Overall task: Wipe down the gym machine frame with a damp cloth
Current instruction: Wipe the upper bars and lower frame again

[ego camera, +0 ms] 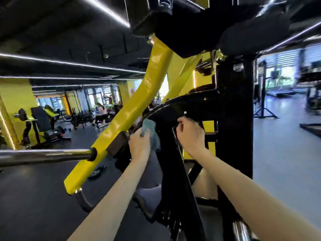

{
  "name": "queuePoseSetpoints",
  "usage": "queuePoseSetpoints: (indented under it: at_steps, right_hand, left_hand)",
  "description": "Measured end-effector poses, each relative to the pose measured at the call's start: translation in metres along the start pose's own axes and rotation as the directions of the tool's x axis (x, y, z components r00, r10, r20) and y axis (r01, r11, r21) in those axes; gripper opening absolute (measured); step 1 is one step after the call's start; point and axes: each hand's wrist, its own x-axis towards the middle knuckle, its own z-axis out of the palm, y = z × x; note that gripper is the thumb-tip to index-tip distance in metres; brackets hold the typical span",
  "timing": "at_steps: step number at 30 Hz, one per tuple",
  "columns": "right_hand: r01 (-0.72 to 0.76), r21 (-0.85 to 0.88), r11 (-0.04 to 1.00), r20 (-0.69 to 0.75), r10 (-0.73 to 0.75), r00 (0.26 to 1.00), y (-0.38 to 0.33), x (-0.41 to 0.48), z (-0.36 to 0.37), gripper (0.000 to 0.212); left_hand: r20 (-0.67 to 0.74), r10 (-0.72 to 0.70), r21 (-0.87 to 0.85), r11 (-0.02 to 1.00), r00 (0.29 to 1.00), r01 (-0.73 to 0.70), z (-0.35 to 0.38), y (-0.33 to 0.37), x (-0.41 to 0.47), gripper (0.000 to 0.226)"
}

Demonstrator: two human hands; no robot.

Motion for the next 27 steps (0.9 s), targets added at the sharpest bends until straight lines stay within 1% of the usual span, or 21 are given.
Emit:
queuePoseSetpoints:
  at_steps: [2,3,4,6,7,9,10,11,13,14,15,16,17,19,20,21,22,23,25,26,27]
  right_hand:
    - [0.026,-0.104,0.994,-0.190,-0.046,0.981,0.007,0.010,-0.028,0.030]
    - [0.034,-0.165,0.986,-0.258,-0.076,0.963,0.014,0.013,-0.040,0.029]
    - [0.040,-0.229,0.973,-0.307,-0.111,0.945,0.021,0.015,-0.051,0.028]
    - [0.020,-0.314,0.949,-0.376,-0.143,0.916,0.035,0.017,-0.068,0.026]
    - [0.005,-0.327,0.945,-0.400,-0.143,0.905,0.039,0.019,-0.073,0.026]
    - [0.010,-0.344,0.939,-0.416,-0.161,0.895,0.045,0.020,-0.079,0.026]
    - [0.026,-0.352,0.936,-0.413,-0.180,0.893,0.047,0.019,-0.080,0.027]
    - [0.046,-0.361,0.931,-0.411,-0.203,0.889,0.049,0.020,-0.080,0.029]
    - [0.075,-0.377,0.923,-0.408,-0.238,0.881,0.053,0.019,-0.083,0.031]
    - [0.082,-0.388,0.918,-0.406,-0.250,0.879,0.056,0.018,-0.084,0.031]
    - [0.093,-0.401,0.911,-0.405,-0.267,0.874,0.058,0.017,-0.084,0.033]
    - [0.105,-0.416,0.903,-0.395,-0.283,0.874,0.060,0.016,-0.084,0.036]
    - [0.123,-0.436,0.892,-0.381,-0.306,0.873,0.062,0.016,-0.083,0.039]
    - [0.150,-0.502,0.852,-0.339,-0.353,0.872,0.068,0.013,-0.078,0.044]
    - [0.155,-0.545,0.824,-0.320,-0.376,0.870,0.072,0.013,-0.075,0.046]
    - [0.166,-0.578,0.799,-0.300,-0.396,0.868,0.074,0.014,-0.071,0.048]
    - [0.176,-0.598,0.782,-0.280,-0.409,0.868,0.073,0.015,-0.067,0.051]
    - [0.183,-0.610,0.771,-0.267,-0.417,0.869,0.072,0.016,-0.064,0.055]
    - [0.191,-0.626,0.756,-0.238,-0.419,0.876,0.071,0.019,-0.060,0.060]
    - [0.198,-0.641,0.742,-0.220,-0.424,0.879,0.072,0.019,-0.058,0.062]
    - [0.207,-0.652,0.730,-0.205,-0.431,0.879,0.073,0.021,-0.057,0.063]
  left_hand:
    - [-0.106,0.163,0.089,0.984,0.981,-0.154,0.010,0.038,0.026,0.026]
    - [-0.159,0.256,0.174,0.958,0.953,-0.229,0.017,0.049,0.035,0.024]
    - [-0.179,0.354,0.249,0.919,0.918,-0.306,0.026,0.056,0.040,0.024]
    - [-0.090,0.496,0.337,0.831,0.864,-0.442,0.054,0.055,0.037,0.028]
    - [-0.039,0.534,0.358,0.796,0.844,-0.487,0.072,0.048,0.030,0.033]
    - [0.002,0.593,0.354,0.753,0.805,-0.555,0.108,0.042,0.007,0.041]
    - [0.035,0.633,0.341,0.720,0.773,-0.605,0.125,0.042,-0.006,0.046]
    - [0.082,0.683,0.333,0.668,0.726,-0.666,0.140,0.045,-0.019,0.052]
    - [0.182,0.774,0.282,0.550,0.607,-0.786,0.153,0.049,-0.030,0.065]
    - [0.212,0.803,0.278,0.496,0.556,-0.822,0.151,0.046,-0.026,0.070]
    - [0.216,0.823,0.298,0.456,0.525,-0.838,0.145,0.037,-0.017,0.073]
    - [0.197,0.827,0.319,0.454,0.527,-0.832,0.136,0.021,-0.005,0.073]
    - [0.143,0.812,0.351,0.493,0.566,-0.796,0.125,0.001,0.009,0.070]
    - [-0.031,0.704,0.379,0.665,0.709,-0.643,0.103,-0.030,0.026,0.061]
    - [-0.088,0.635,0.363,0.738,0.768,-0.569,0.103,-0.027,0.023,0.062]
    - [-0.101,0.605,0.340,0.767,0.790,-0.544,0.110,-0.016,0.015,0.064]
    - [-0.068,0.643,0.308,0.741,0.763,-0.597,0.120,-0.001,0.007,0.066]
    - [0.004,0.722,0.277,0.664,0.692,-0.695,0.130,0.012,-0.003,0.065]
    - [0.171,0.857,0.295,0.426,0.486,-0.855,0.138,0.013,-0.003,0.062]
    - [0.228,0.879,0.327,0.337,0.420,-0.883,0.130,0.003,0.009,0.064]
    - [0.261,0.885,0.374,0.275,0.385,-0.886,0.117,-0.010,0.024,0.067]
